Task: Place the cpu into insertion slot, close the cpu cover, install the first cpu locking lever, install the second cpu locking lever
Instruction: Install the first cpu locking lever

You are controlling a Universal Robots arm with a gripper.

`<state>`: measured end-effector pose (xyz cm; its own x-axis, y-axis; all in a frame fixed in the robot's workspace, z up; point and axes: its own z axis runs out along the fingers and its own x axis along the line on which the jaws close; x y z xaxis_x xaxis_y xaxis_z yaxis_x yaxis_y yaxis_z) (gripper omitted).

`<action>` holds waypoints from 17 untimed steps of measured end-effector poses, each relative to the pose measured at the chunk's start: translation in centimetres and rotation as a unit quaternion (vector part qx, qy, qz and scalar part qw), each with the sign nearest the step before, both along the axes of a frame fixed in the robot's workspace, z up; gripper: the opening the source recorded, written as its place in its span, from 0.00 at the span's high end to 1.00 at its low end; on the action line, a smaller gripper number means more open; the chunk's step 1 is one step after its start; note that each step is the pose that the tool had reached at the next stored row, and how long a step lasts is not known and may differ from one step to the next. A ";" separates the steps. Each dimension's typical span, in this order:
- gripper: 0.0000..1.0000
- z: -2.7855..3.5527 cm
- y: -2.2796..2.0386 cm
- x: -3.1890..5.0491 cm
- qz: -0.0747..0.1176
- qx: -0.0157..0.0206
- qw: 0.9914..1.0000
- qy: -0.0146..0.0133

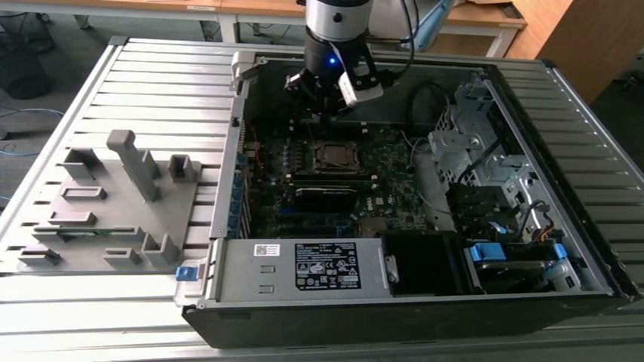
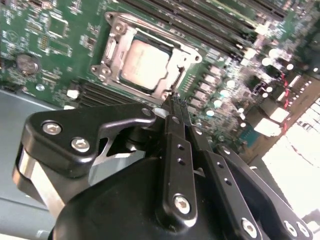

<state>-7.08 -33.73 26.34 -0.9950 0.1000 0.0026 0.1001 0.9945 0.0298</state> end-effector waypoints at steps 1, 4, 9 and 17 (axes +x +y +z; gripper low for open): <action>0.89 -0.01 0.00 -0.29 0.000 0.000 1.000 0.000; 0.89 -0.04 -0.01 -1.32 0.000 0.000 1.000 -0.001; 0.89 -0.07 -0.02 -2.69 0.000 0.000 1.000 -0.002; 0.89 -0.08 -0.19 -3.42 0.000 0.028 1.000 -0.002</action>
